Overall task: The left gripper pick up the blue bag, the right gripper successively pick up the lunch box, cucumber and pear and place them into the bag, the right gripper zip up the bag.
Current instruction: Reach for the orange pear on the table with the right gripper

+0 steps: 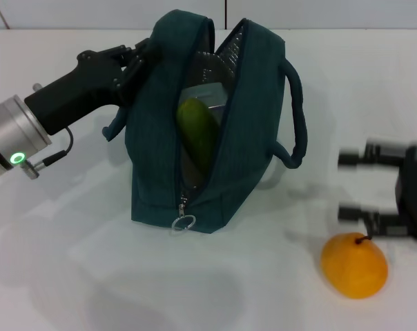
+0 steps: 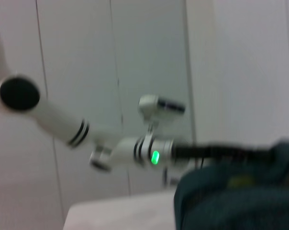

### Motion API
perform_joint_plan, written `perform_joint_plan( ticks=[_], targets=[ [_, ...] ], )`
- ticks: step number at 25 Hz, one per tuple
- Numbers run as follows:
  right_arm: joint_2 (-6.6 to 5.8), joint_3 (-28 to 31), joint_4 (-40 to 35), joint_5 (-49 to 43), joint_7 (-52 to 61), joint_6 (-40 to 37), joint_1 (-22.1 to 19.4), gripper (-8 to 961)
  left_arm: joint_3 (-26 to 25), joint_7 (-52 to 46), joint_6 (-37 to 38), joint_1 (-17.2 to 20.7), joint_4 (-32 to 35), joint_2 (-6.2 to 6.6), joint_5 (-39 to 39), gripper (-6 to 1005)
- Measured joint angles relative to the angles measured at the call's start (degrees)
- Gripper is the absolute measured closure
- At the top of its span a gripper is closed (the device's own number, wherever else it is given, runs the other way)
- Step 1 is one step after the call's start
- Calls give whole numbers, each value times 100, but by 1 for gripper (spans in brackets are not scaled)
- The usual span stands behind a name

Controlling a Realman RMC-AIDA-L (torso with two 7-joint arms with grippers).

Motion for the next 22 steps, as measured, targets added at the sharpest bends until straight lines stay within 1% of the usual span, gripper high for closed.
perform_joint_plan(
  ticks=[4,7,10,14,17,19,22],
  targets=[
    [57,164,169,-605,-56,30,-80,210,16,20,0,-20,3,-4,9,930],
    [73,199,245,-753,-161,1,-142,237,29,21,0,-27,4,-5,24,931],
    [67,220,424,-788,-337,-6,-160,241,31,22,0,-19,4,-7,39,931],
    [26,285,697,-796,-591,22,-219,247,38,30,0,-10,4,-9,58,931],
    [17,442,934,-802,-768,90,-248,252,48,32,0,-12,4,-9,60,931],
    [19,591,1136,-804,-921,109,-251,448,51,31,0,-18,3,-9,63,931],
    [25,687,1305,-806,-1102,184,-262,541,57,31,1,-25,3,-7,81,930]
  ],
)
